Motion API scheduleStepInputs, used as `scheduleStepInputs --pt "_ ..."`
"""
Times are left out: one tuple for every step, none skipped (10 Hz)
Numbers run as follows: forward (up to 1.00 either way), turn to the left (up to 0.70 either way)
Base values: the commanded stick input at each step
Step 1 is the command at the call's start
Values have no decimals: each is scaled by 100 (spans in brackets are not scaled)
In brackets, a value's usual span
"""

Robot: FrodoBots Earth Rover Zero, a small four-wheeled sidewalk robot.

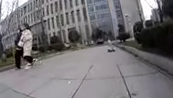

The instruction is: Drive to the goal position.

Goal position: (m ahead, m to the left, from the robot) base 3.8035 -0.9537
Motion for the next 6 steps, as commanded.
scheduleStepInputs --pt "45 0" --pt "45 0" --pt "45 0" --pt "45 0" --pt "45 0" --pt "45 0"
